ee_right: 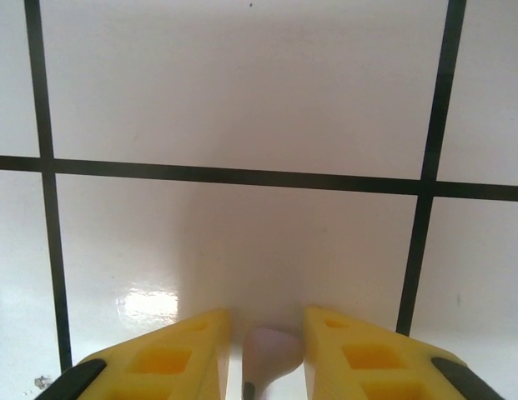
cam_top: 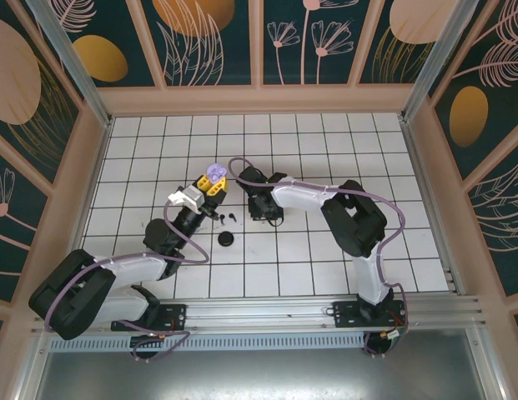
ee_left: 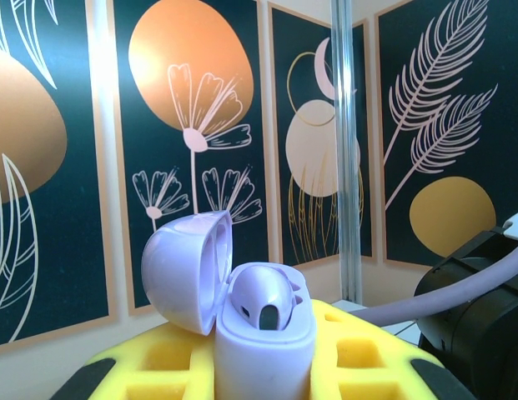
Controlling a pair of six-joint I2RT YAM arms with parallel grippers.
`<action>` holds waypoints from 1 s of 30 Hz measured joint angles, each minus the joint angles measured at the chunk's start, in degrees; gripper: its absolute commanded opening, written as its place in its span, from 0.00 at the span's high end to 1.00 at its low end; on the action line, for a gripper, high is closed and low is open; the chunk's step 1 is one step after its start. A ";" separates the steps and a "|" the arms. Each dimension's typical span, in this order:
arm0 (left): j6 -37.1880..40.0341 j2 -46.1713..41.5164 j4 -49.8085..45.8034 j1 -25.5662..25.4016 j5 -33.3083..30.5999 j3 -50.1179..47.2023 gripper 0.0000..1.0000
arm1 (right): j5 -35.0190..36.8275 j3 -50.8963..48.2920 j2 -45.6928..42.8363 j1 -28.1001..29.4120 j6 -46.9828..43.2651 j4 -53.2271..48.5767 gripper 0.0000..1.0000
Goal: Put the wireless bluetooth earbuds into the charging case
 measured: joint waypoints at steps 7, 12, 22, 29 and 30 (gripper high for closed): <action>0.00 0.00 -0.17 0.00 0.02 0.24 1.00 | 0.13 -0.04 0.00 0.00 0.00 0.04 0.80; -0.02 -0.11 -0.98 0.00 0.04 0.85 1.00 | 0.26 -1.31 -0.92 0.00 0.00 1.27 0.81; 0.00 -1.36 -3.65 0.00 0.72 1.88 1.00 | 1.46 -6.25 -9.99 -0.81 0.02 3.76 0.82; 0.09 -2.43 -5.90 0.00 2.49 2.32 1.00 | 2.12 -7.19 -19.69 -2.86 -0.24 6.25 0.82; 0.22 -2.56 -6.21 0.02 2.97 2.40 1.00 | 2.27 -7.19 -20.94 -3.15 -0.28 6.43 0.82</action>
